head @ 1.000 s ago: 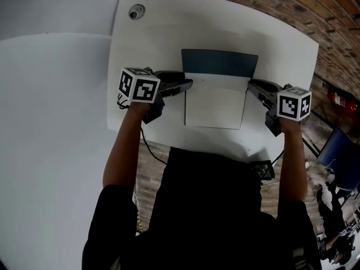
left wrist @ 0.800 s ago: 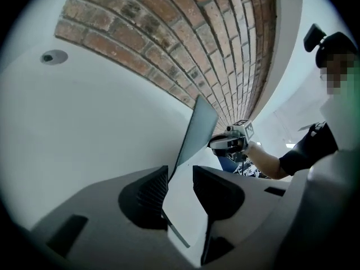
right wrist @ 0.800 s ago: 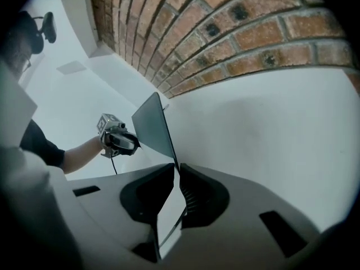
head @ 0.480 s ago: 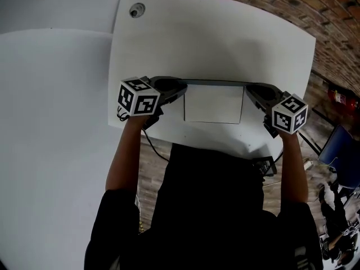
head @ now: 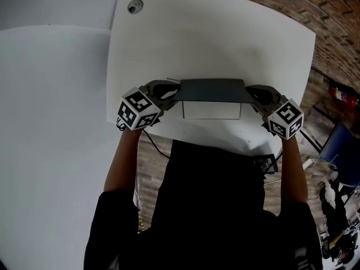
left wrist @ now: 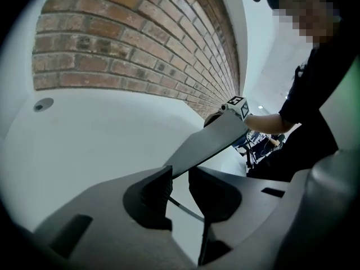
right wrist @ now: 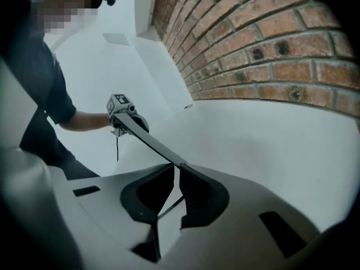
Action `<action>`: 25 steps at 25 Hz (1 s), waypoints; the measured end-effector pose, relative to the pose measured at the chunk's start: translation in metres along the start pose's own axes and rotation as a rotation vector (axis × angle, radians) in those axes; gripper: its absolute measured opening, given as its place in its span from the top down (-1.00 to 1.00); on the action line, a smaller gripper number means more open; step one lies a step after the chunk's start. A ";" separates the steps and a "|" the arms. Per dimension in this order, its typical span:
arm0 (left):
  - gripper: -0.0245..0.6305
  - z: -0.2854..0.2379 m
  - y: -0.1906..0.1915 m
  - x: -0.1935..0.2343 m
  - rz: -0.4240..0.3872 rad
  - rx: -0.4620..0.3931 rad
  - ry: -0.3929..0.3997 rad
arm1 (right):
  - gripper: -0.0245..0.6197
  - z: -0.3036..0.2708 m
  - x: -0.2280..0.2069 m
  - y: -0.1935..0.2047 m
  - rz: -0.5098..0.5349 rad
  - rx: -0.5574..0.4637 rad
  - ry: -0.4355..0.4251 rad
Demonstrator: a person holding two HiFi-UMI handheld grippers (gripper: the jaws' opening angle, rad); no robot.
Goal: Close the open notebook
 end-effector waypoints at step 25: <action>0.62 -0.019 0.058 -0.030 -0.600 0.162 -0.079 | 0.86 -0.010 0.012 0.049 0.544 0.203 0.081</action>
Point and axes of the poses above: the fingertips, and each gripper's own axes: z backward along the fingers, x to its left, y out of its underside, the point moved 1 cm from there along z, backward along the fingers, and after that the axes turned 5 degrees about -z, right-handed, at the moved point
